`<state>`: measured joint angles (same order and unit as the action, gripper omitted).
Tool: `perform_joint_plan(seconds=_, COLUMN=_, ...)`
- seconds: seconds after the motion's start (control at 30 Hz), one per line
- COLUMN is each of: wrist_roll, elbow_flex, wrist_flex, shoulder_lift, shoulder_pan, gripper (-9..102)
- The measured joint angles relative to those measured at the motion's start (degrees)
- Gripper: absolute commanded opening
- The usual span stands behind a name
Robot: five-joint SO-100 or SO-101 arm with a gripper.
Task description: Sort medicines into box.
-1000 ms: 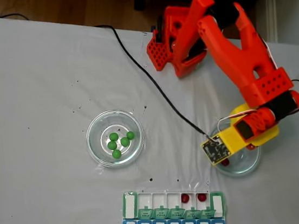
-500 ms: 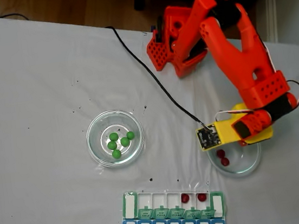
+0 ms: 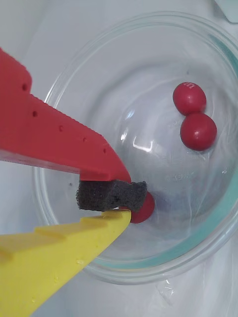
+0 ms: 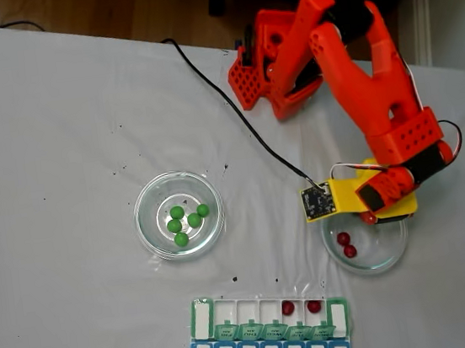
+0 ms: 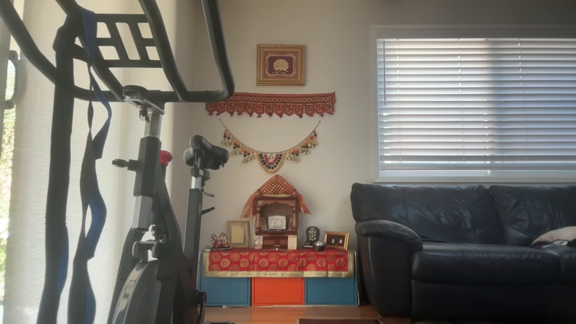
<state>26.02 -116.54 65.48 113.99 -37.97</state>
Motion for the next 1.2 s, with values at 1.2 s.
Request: perform_joint_plan(seconds=1.2, wrist_roll=15.29, elbow_flex=12.74, wrist_flex=8.17, shoulder_lift=-11.60, shoulder_pan=1.93, gripper=23)
